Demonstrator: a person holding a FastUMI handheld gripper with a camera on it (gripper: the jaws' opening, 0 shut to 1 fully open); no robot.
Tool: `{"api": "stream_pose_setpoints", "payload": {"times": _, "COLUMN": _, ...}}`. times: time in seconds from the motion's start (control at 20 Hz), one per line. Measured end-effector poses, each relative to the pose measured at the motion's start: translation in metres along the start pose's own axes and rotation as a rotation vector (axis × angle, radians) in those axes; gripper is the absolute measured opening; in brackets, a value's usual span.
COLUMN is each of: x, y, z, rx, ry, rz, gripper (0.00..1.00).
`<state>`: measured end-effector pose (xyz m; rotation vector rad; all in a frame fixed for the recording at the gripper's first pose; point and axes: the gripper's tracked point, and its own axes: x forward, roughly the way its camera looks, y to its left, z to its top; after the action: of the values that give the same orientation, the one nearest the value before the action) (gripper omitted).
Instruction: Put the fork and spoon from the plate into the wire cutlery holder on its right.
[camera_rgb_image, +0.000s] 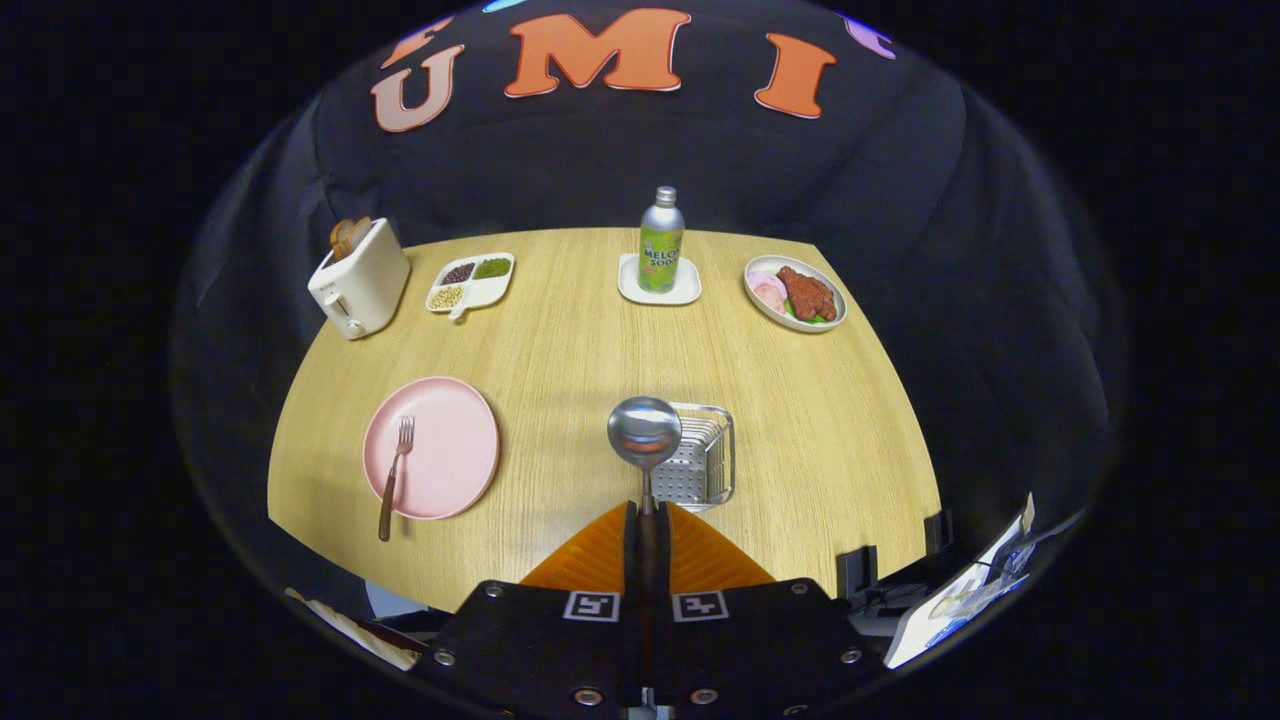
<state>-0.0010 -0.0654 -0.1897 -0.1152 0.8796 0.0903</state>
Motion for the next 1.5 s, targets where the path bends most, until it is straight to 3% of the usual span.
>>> {"api": "stream_pose_setpoints", "payload": {"times": 0.35, "x": 0.039, "y": -0.021, "z": -0.015, "rx": -0.065, "ry": 0.198, "rz": -0.023, "gripper": 0.05}}
{"api": "stream_pose_setpoints", "payload": {"times": 0.9, "x": 0.087, "y": -0.025, "z": -0.011, "rx": -0.061, "ry": 0.356, "rz": -0.014, "gripper": 0.05}}
{"api": "stream_pose_setpoints", "payload": {"times": 1.25, "x": 0.100, "y": -0.022, "z": -0.010, "rx": -0.045, "ry": 0.393, "rz": -0.010, "gripper": 0.09}}
{"api": "stream_pose_setpoints", "payload": {"times": 1.45, "x": 0.094, "y": -0.018, "z": 0.003, "rx": -0.009, "ry": 0.351, "rz": 0.005, "gripper": 0.09}}
{"api": "stream_pose_setpoints", "payload": {"times": 1.5, "x": 0.090, "y": -0.019, "z": 0.008, "rx": -0.008, "ry": 0.332, "rz": 0.000, "gripper": 0.13}}
